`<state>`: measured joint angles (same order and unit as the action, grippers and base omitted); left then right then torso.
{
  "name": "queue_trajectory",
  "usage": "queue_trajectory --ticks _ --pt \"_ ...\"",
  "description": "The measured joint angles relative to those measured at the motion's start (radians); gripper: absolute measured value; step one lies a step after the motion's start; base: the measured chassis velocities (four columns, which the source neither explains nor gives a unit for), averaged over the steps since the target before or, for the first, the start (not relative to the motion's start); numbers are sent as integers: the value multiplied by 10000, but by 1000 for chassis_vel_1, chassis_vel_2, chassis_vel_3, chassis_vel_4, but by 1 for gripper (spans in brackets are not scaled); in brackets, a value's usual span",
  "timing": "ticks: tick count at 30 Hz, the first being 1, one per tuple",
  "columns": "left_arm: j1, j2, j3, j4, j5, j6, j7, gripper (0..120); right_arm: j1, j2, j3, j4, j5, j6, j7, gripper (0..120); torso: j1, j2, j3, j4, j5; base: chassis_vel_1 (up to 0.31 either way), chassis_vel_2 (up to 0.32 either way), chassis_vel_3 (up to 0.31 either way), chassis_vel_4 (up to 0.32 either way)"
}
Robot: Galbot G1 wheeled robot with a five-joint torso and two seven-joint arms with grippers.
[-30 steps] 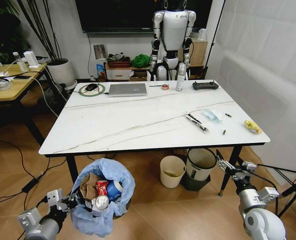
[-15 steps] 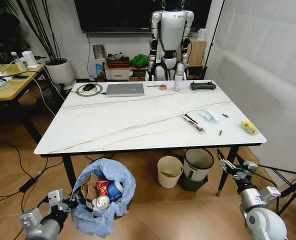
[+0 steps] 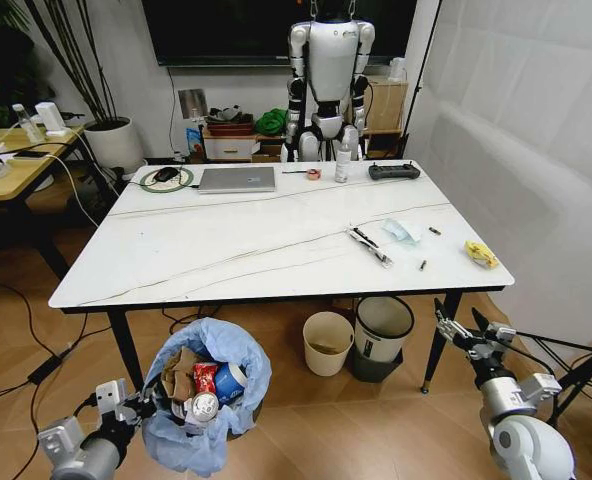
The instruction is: Pick up the trash bin and place the trash from the table into it.
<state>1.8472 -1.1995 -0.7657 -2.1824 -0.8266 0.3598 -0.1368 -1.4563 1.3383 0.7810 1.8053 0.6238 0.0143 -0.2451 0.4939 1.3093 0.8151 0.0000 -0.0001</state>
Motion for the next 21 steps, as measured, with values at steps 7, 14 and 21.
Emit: queue_trajectory --ticks 7,14,21 --pt "-6 -20 35 41 45 3 -5 0 28 -17 31 -58 64 5 -46 100 1 0 0 0 2 -78 -74 75 88" --pt "-18 -23 53 41 60 12 -19 0 67 -17 22 -84 71 10 -73 100 -1 0 0 1 1 -76 -74 72 78" --pt "-12 -48 72 42 91 12 -20 0 63 -28 22 -110 75 27 -118 100 -1 0 0 0 1 -63 -64 63 79"
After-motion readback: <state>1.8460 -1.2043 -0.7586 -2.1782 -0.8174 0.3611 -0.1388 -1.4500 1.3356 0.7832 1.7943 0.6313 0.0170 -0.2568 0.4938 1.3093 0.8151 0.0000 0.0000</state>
